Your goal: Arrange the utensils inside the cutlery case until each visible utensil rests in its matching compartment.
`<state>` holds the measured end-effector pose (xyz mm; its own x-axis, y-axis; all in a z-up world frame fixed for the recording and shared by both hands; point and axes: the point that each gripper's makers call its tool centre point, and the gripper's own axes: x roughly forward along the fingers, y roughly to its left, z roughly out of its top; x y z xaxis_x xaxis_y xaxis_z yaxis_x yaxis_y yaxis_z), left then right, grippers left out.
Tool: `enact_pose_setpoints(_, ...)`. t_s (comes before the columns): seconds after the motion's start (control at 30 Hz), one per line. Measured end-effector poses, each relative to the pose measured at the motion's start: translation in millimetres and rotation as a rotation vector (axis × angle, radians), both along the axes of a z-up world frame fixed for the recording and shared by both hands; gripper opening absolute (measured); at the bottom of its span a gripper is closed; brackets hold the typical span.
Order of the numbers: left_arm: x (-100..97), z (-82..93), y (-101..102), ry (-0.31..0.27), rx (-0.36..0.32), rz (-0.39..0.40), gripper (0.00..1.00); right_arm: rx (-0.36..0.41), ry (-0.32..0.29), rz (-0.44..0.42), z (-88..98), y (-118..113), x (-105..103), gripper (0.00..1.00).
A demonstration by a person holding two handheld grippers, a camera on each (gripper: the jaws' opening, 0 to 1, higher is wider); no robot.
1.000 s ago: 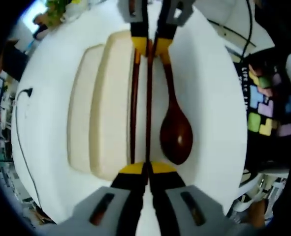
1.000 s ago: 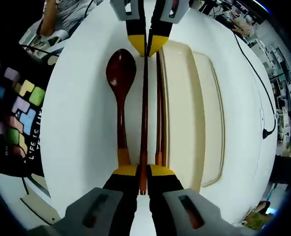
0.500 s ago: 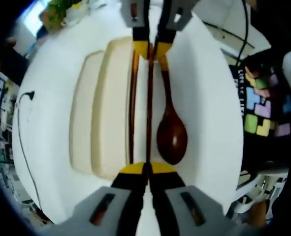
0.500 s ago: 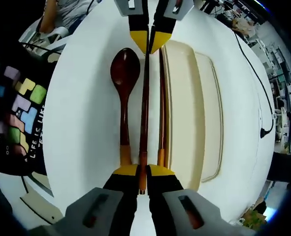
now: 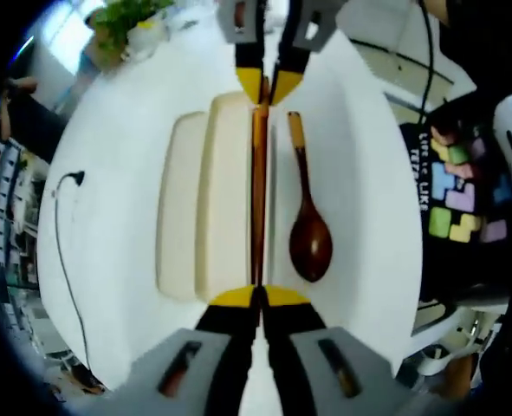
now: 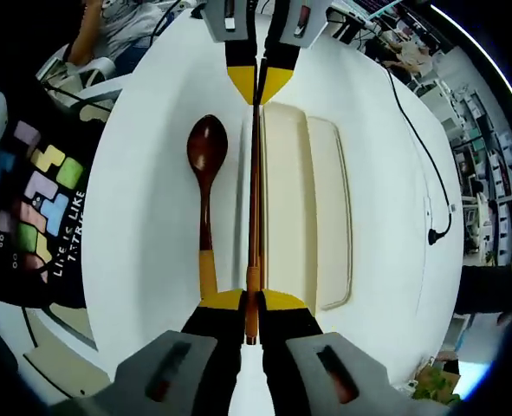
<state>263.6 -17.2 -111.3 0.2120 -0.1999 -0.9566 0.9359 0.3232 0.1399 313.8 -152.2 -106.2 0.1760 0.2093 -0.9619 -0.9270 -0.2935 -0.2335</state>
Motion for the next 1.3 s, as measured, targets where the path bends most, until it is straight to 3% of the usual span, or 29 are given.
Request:
enact_pose_setpoints(0.13, 9.7, 6.2, 2, -0.044, 0.007, 0.002, 0.01, 0.007, -0.017, -0.003, 5.7, 0, 3, 0.03)
enact_pose_setpoints(0.4, 17.8, 4.0, 1, -0.046, 0.008, 0.0, 0.01, 0.035, -0.056, -0.001, 13.1, 2, 17, 0.03)
enact_pose_setpoints(0.97, 41.8, -6.7, 1, -0.034, -0.032, 0.023, 0.02, 0.022, -0.05, -0.007, -1.3, -1, 38, 0.04)
enact_pose_setpoints(1.3, 53.3, -11.4, 6, -0.037, -0.016, 0.034, 0.02, 0.032, -0.044, -0.012, -12.8, 0, 41, 0.04)
